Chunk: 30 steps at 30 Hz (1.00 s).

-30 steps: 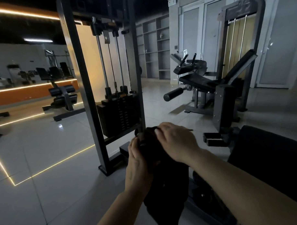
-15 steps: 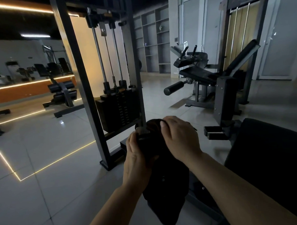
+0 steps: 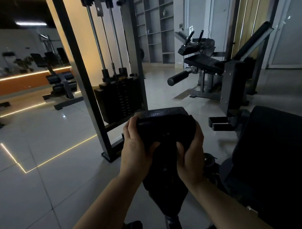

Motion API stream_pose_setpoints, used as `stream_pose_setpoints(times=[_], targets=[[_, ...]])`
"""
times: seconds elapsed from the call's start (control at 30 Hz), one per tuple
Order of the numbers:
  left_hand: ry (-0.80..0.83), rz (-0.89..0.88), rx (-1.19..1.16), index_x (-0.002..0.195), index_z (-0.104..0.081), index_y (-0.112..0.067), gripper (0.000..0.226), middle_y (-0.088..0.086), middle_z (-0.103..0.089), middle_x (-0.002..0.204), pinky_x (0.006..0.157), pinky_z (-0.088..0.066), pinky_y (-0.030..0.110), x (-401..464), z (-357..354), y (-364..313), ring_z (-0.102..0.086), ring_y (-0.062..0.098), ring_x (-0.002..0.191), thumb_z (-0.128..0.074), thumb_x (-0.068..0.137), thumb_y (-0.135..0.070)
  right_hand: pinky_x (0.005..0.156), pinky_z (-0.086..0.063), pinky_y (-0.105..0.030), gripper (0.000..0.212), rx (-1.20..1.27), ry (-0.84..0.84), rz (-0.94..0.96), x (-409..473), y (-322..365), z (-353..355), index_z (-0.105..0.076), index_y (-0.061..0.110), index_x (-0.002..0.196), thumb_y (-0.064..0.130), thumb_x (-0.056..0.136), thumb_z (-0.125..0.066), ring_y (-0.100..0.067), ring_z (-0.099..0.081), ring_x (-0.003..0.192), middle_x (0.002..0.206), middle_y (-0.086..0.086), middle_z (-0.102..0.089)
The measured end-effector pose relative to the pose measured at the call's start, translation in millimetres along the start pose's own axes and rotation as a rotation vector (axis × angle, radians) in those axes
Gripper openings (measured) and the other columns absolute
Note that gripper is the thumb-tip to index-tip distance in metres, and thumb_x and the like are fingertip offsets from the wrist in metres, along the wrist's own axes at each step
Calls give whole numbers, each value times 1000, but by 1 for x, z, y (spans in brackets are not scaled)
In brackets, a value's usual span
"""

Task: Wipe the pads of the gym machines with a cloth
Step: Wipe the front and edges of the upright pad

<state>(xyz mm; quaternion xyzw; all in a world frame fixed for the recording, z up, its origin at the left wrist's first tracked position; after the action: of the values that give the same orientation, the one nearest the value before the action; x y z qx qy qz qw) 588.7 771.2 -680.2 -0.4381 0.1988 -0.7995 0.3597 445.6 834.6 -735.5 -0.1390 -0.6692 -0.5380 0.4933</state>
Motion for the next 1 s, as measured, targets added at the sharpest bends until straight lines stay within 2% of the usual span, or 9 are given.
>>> stream_pose_setpoints(times=[0.1, 0.23, 0.3, 0.4, 0.53, 0.6, 0.73, 0.9, 1.0], targets=[[-2, 0, 9, 145, -16, -22, 91, 2, -26, 144, 93, -38, 25, 0, 1, -1, -39, 20, 127, -75, 76, -13, 93, -47, -28, 58, -57, -27, 15, 22, 15, 0, -24, 10, 143, 46, 99, -33, -21, -46, 125, 141, -15, -38], [-8, 4, -3, 145, -19, -21, 90, 1, -28, 144, 89, -38, 21, -1, 1, -3, -32, 2, 114, -76, 76, -12, 93, -33, -5, 48, -173, -48, 157, 58, 30, -2, -48, 4, 129, 40, 100, -34, -20, -50, 117, 128, -16, -52], [-17, 6, -12, 145, -19, -21, 90, 0, -29, 144, 88, -38, 22, 0, 0, -2, -30, 0, 114, -76, 75, -11, 98, -36, -12, 52, -133, -68, 153, 54, 27, -3, -48, 0, 130, 40, 99, -37, -20, -48, 123, 132, -17, -50], [-29, 14, -11, 145, -19, -23, 90, 0, -29, 144, 86, -37, 21, 0, 0, -1, -30, 1, 113, -76, 75, -11, 105, -37, -22, 61, -9, -83, 65, 20, 6, -2, -30, 4, 142, 42, 96, -44, -19, -41, 134, 145, -15, -39], [-26, -2, 5, 145, -18, -23, 90, 0, -29, 143, 77, -29, 2, -1, 0, 0, -27, 0, 114, -75, 77, -12, 109, -34, -29, 71, 1, -61, -32, -49, -30, -3, -23, 5, 144, 53, 94, -41, -17, -36, 136, 147, -7, -33], [-22, -3, 2, 145, -18, -23, 90, 0, -29, 143, 77, -30, 2, -1, -1, 0, -25, 0, 115, -75, 77, -11, 111, -30, -25, 73, 13, -35, -52, -78, -46, -6, -19, 6, 147, 50, 94, -45, -15, -32, 138, 148, -3, -29], [-24, -1, 7, 144, -19, -24, 88, 1, -29, 142, 70, -28, 1, -1, -1, -4, -25, 0, 114, -75, 77, -10, 109, -36, -36, 72, 0, 27, -83, -79, -56, -5, -23, 8, 143, 51, 92, -50, -30, -38, 132, 143, -13, -33], [-33, -9, 0, 143, -20, -22, 89, 0, -29, 140, 72, -28, 0, -1, -1, -3, -27, 1, 114, -75, 76, -9, 103, -28, -12, 66, -3, -33, -36, -27, -19, 1, -37, -11, 135, 42, 96, -43, -1, -33, 129, 132, -25, -41], [-26, -12, 14, 144, -18, -21, 90, 2, -30, 141, 71, -30, -3, 0, -2, -1, -28, 0, 114, -76, 76, -10, 101, -36, -17, 64, 0, -96, 32, 21, 4, -1, -36, -12, 136, 39, 98, -39, -22, -43, 127, 133, -25, -41]])
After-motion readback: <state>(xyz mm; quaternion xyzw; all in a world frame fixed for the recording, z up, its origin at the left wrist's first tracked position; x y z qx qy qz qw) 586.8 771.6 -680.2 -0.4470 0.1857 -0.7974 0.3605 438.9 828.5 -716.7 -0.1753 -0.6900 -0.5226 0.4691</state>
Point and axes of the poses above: each hand's wrist, its own x-axis towards the middle knuckle, its own z-axis out of the back of the hand, y = z × x, the point moved 4 cm from there along x, towards the middle knuckle
